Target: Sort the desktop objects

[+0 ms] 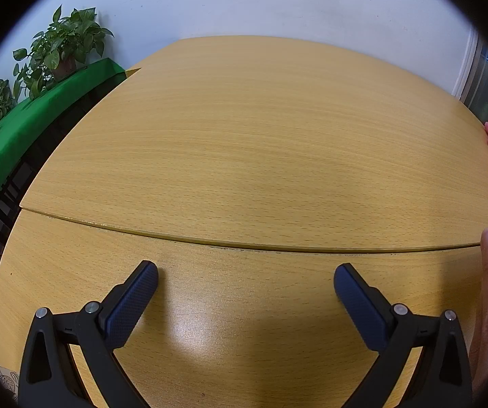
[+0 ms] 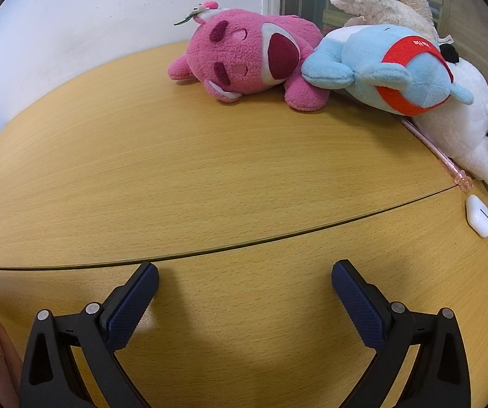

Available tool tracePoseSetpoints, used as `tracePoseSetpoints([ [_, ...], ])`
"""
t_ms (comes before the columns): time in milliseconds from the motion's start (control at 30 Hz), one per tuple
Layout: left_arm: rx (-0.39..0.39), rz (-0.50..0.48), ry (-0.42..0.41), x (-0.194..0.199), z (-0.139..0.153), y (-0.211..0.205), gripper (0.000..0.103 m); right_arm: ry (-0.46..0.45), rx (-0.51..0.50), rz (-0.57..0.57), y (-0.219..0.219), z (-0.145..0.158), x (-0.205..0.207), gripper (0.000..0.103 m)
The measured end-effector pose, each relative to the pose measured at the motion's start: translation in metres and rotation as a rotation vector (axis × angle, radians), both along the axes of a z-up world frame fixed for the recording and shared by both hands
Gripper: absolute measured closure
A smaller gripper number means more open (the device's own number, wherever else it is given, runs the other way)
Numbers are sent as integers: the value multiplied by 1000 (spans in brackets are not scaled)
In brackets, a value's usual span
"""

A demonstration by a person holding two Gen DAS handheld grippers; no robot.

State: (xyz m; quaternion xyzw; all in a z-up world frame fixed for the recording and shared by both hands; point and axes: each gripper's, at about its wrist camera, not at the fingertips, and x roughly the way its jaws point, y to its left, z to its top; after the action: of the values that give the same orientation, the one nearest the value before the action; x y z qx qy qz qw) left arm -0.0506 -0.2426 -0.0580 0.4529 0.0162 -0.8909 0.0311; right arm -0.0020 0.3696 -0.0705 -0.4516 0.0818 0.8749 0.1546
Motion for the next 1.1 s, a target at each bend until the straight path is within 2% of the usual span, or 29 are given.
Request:
tracePoseSetpoints([
  [1100, 1, -5, 0, -1, -2, -2, 0, -2, 1, 5, 0, 4, 8, 0],
])
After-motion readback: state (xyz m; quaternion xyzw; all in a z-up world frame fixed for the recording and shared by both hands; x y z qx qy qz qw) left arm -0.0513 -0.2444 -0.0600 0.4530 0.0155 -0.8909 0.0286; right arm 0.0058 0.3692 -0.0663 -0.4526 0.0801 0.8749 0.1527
